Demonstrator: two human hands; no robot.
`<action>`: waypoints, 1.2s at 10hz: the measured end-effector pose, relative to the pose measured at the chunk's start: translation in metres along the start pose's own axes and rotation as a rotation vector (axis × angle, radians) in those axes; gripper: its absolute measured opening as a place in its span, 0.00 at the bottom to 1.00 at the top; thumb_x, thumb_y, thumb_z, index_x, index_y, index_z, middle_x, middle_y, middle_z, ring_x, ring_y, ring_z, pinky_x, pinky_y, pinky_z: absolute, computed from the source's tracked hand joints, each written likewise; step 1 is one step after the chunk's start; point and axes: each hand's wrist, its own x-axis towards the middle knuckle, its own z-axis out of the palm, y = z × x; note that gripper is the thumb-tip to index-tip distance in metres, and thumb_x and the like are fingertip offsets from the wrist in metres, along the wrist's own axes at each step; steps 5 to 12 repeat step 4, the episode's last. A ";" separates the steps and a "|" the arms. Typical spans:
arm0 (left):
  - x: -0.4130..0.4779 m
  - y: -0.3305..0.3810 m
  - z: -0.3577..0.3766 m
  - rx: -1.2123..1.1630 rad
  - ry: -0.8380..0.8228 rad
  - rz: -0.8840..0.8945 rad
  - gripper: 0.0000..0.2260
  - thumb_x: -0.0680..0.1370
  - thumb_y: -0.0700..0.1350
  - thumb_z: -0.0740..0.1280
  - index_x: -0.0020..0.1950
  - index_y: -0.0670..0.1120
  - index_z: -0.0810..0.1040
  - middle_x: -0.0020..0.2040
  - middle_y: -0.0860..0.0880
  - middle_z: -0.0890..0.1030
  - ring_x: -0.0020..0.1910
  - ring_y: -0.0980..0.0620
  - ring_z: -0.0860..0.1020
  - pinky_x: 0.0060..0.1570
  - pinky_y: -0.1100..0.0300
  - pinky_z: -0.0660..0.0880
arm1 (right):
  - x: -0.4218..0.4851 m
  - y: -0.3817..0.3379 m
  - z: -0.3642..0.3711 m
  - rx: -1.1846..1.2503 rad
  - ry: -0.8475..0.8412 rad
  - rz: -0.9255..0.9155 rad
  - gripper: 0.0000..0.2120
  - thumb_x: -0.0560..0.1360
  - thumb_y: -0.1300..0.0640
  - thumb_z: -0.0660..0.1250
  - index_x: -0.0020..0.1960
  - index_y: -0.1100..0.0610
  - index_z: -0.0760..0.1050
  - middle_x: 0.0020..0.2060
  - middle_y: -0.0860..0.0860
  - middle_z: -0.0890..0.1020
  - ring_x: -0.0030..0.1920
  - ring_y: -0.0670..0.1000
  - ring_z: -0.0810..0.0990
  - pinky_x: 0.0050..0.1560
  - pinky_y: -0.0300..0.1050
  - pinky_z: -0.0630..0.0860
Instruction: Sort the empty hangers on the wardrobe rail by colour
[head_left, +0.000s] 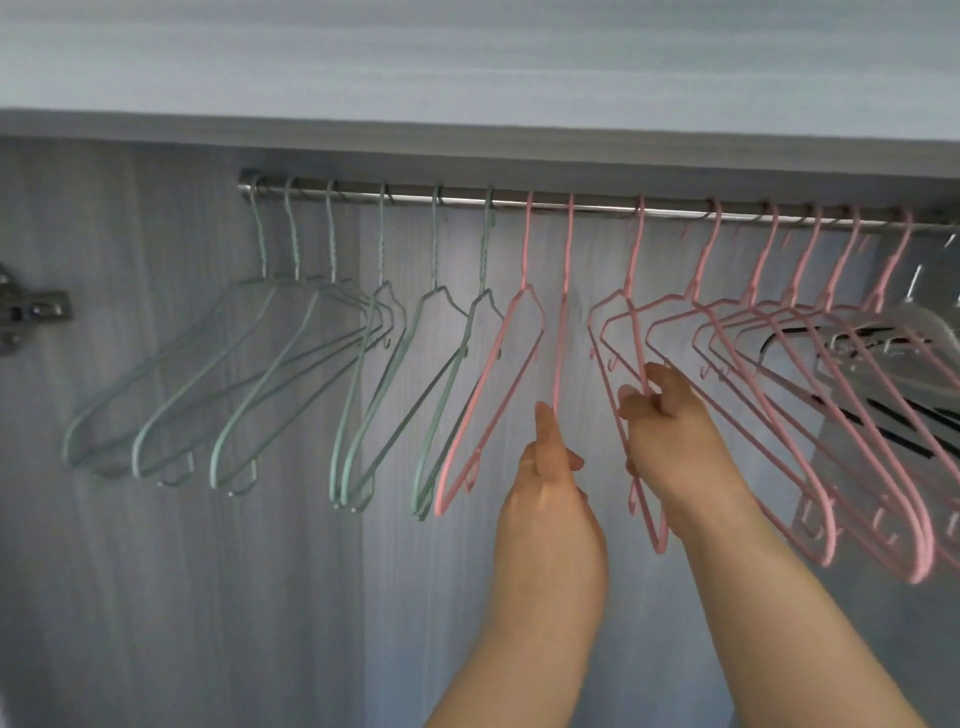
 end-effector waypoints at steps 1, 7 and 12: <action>-0.002 0.001 -0.007 0.006 -0.046 0.037 0.30 0.77 0.34 0.50 0.74 0.53 0.42 0.63 0.50 0.69 0.55 0.53 0.71 0.56 0.60 0.70 | -0.002 0.001 -0.002 -0.037 -0.034 -0.011 0.21 0.79 0.54 0.54 0.71 0.56 0.57 0.51 0.52 0.75 0.47 0.52 0.77 0.49 0.44 0.72; -0.028 -0.007 -0.021 0.213 0.202 0.324 0.25 0.79 0.58 0.40 0.72 0.49 0.57 0.70 0.50 0.68 0.65 0.57 0.66 0.59 0.71 0.63 | -0.060 0.002 -0.025 -0.475 0.118 -0.289 0.32 0.74 0.44 0.61 0.73 0.52 0.54 0.72 0.54 0.60 0.71 0.54 0.61 0.68 0.46 0.61; -0.028 -0.007 -0.021 0.213 0.202 0.324 0.25 0.79 0.58 0.40 0.72 0.49 0.57 0.70 0.50 0.68 0.65 0.57 0.66 0.59 0.71 0.63 | -0.060 0.002 -0.025 -0.475 0.118 -0.289 0.32 0.74 0.44 0.61 0.73 0.52 0.54 0.72 0.54 0.60 0.71 0.54 0.61 0.68 0.46 0.61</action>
